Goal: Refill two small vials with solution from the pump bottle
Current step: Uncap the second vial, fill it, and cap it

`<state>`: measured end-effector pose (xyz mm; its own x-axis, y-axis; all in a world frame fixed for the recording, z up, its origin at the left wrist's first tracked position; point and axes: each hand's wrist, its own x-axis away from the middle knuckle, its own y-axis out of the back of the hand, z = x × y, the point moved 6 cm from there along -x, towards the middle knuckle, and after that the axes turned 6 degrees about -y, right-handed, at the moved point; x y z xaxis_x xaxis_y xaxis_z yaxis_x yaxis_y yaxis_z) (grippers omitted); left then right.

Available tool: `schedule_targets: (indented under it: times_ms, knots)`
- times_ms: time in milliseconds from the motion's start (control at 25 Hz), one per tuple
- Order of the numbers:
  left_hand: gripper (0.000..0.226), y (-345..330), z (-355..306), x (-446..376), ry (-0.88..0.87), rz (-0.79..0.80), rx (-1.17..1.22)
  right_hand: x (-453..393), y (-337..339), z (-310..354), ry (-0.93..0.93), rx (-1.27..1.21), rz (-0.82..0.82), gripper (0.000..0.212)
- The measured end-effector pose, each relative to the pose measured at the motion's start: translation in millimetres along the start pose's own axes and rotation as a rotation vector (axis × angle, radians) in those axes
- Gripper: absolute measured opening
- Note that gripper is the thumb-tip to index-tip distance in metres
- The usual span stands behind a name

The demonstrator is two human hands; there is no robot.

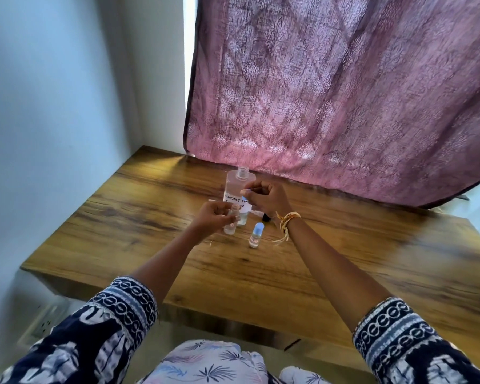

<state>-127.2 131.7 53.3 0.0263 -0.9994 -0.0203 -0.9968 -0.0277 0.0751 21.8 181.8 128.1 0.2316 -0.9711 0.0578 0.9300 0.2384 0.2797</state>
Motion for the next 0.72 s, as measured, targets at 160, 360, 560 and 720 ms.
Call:
schedule_targets:
  times_ms: [160,360,560,720]
  knots:
    - [0.028,5.4,-5.4,4.1,-0.022,-0.008,-0.011,6.3,-10.8,8.3,0.101,0.06,0.031,0.017]
    - [0.017,9.9,-10.6,8.8,-0.076,0.016,-0.028,8.1,-16.3,10.9,0.143,0.146,0.056,0.022]
    - [0.014,9.2,-9.9,10.6,-0.07,0.024,-0.052,6.6,-23.2,11.3,0.143,0.176,0.189,0.024]
    - [0.013,7.5,-12.6,11.4,-0.065,0.021,-0.047,7.4,-26.1,10.6,0.144,0.262,0.23,0.034]
